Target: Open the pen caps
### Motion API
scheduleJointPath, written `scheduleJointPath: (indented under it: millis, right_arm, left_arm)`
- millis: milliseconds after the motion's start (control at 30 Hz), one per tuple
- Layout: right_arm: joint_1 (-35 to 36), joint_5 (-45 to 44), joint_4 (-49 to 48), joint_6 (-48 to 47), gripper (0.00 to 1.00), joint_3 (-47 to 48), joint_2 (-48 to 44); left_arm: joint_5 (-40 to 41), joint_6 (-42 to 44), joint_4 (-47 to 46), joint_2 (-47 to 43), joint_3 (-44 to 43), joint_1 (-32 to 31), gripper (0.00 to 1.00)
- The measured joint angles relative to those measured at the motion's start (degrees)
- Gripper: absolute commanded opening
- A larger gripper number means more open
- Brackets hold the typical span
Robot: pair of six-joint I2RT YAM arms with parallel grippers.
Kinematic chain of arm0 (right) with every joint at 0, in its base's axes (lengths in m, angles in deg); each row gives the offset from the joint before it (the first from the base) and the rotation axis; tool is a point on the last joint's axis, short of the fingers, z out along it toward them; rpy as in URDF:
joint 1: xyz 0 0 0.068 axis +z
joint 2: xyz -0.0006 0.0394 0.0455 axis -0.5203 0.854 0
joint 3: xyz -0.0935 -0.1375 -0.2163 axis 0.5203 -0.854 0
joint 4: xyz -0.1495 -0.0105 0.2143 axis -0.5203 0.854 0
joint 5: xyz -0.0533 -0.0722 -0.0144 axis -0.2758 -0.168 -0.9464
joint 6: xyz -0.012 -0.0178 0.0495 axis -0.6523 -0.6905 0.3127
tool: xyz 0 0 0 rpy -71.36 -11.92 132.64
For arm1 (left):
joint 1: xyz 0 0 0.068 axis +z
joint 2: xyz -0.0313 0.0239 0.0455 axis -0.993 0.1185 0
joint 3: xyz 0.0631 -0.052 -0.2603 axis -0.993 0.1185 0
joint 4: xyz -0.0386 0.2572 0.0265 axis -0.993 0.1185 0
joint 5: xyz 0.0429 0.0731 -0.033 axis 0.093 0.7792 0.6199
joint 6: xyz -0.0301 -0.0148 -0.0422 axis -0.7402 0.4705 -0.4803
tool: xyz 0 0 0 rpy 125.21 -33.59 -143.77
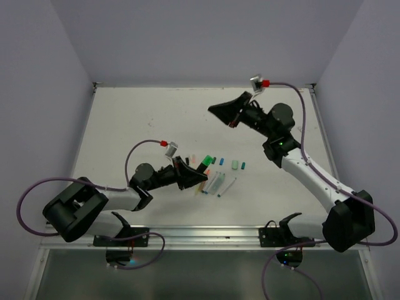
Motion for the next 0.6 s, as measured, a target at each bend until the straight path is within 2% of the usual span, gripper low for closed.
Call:
scheduleJointPath:
  millis: [167,267,300,400,500,600]
  right_arm:
    - [-6.01,-6.4,-9.84,-0.24,0.0,6.14,-3.1]
    - [-5.4,-5.11,-11.8,0.02,0.23,6.47,-4.94]
    - [-5.22,-4.26,-11.78,0.31,0.42,5.99,-5.31]
    - [-4.9,-2.69,-11.17,0.15,0.59,2.27,-5.79]
    - [-4.57,-2.03,-9.42,0.2,0.64,-3.89,-5.88]
    - [-3.72,-1.79,-7.98,0.48,0.66,-9.27,-5.86]
  left_arm:
    - [-4.7,-0.04,9.03,2.47,5.29,-1.31,0.0]
    - [-4.92,0.17,10.25,1.53,5.16,-1.31,0.0]
    - [-4.92,0.2,10.43,0.9,5.03,-1.31,0.0]
    - [-4.66,0.33,11.08,-0.81,3.87,-1.31,0.0]
    - [-3.61,0.48,11.13,-1.79,1.66,-1.31,0.0]
    - [-1.88,0.61,11.15,-2.43,-0.33,-1.31,0.0]
